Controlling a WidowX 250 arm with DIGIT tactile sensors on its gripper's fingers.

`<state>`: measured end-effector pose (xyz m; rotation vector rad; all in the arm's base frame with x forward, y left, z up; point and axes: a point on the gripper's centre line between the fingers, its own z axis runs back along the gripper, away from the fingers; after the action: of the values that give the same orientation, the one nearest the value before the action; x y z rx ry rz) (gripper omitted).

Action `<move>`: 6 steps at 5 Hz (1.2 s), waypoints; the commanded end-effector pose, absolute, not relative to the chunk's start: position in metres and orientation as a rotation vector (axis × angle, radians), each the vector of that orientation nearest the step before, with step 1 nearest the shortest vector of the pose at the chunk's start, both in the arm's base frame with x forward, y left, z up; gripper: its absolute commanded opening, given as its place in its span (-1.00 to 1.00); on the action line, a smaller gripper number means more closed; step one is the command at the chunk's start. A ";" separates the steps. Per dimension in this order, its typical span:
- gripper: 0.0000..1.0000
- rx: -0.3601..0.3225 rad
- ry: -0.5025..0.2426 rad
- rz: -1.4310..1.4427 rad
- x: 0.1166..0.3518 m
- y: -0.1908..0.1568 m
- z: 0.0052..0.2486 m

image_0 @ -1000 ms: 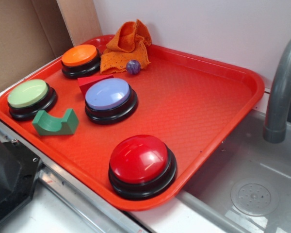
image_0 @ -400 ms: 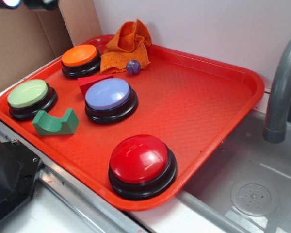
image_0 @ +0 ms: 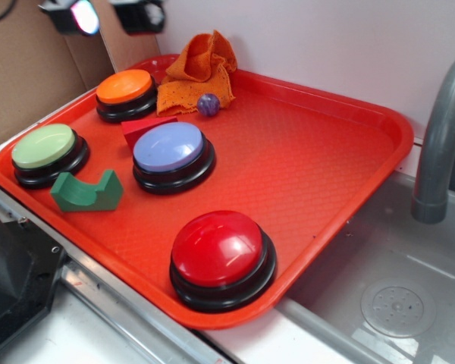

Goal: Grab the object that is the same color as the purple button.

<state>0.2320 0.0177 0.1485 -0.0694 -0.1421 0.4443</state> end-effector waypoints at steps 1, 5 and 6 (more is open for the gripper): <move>1.00 -0.057 -0.207 0.626 0.292 0.042 0.110; 1.00 -0.091 -0.131 0.645 0.325 0.049 0.037; 0.05 -0.081 -0.140 0.646 0.324 0.045 0.035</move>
<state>0.3198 0.0398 0.0228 -0.0725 -0.0932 0.6523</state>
